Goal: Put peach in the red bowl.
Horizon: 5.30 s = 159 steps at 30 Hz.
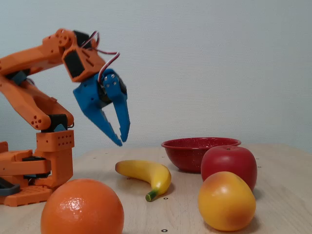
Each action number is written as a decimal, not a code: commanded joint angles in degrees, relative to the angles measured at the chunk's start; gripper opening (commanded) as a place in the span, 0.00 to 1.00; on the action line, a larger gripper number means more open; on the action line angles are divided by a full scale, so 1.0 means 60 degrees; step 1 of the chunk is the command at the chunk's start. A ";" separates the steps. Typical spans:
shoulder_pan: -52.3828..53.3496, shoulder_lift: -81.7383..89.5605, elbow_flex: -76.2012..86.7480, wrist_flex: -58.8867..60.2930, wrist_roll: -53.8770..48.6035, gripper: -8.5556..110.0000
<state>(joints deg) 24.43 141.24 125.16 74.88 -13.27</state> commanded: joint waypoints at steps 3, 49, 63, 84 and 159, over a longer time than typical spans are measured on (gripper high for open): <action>0.0659 -0.1348 -0.2461 0.0747 -0.0557 0.07; 0.1523 -1.1001 -1.2466 0.3662 -0.2388 0.43; 0.1582 -1.2466 -1.2744 0.2432 -0.3413 0.46; 0.1157 -1.3608 -1.2949 0.1406 -0.3296 0.47; 0.0718 -1.4678 -1.2905 -0.0352 -0.1934 0.44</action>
<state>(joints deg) 30.06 50.36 52.65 74.27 -25.05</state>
